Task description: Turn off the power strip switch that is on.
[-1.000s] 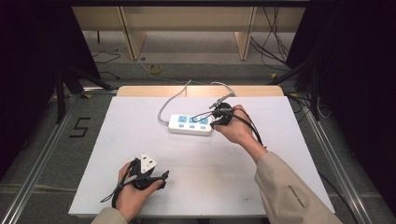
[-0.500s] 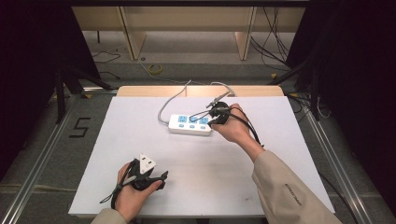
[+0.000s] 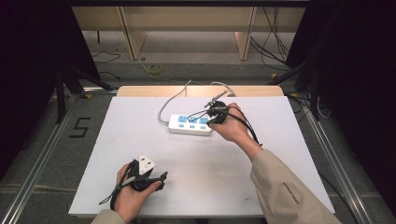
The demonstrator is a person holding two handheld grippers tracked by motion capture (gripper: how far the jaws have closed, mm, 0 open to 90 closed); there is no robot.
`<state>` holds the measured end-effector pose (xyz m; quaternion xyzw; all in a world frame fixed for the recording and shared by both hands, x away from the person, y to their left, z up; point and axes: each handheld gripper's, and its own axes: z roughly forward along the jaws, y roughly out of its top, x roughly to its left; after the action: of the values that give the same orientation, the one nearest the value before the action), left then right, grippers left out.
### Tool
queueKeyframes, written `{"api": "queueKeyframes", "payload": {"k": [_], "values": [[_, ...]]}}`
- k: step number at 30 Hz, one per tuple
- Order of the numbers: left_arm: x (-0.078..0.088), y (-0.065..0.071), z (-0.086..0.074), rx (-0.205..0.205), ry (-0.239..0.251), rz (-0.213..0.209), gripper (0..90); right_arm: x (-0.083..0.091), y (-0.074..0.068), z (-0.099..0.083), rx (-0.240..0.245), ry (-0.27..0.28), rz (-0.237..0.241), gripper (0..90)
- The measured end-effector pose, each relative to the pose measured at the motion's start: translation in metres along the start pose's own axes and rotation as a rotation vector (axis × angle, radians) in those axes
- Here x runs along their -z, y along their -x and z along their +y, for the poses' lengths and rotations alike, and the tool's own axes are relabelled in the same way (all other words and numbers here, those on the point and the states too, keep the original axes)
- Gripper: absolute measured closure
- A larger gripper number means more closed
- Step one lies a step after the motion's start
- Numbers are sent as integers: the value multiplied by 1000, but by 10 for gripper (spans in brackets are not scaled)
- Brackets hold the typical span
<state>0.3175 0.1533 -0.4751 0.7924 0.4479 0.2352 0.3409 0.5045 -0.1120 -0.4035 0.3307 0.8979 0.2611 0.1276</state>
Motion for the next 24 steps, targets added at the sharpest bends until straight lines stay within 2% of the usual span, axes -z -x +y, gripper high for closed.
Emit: {"api": "queueKeyframes", "payload": {"k": [16,24], "values": [[2,-1,-1,3,3,2,291,-6,0,8,1,-9,-6,900],[2,-1,-2,10,7,4,291,-10,1,10,-15,-13,-3,900]]}}
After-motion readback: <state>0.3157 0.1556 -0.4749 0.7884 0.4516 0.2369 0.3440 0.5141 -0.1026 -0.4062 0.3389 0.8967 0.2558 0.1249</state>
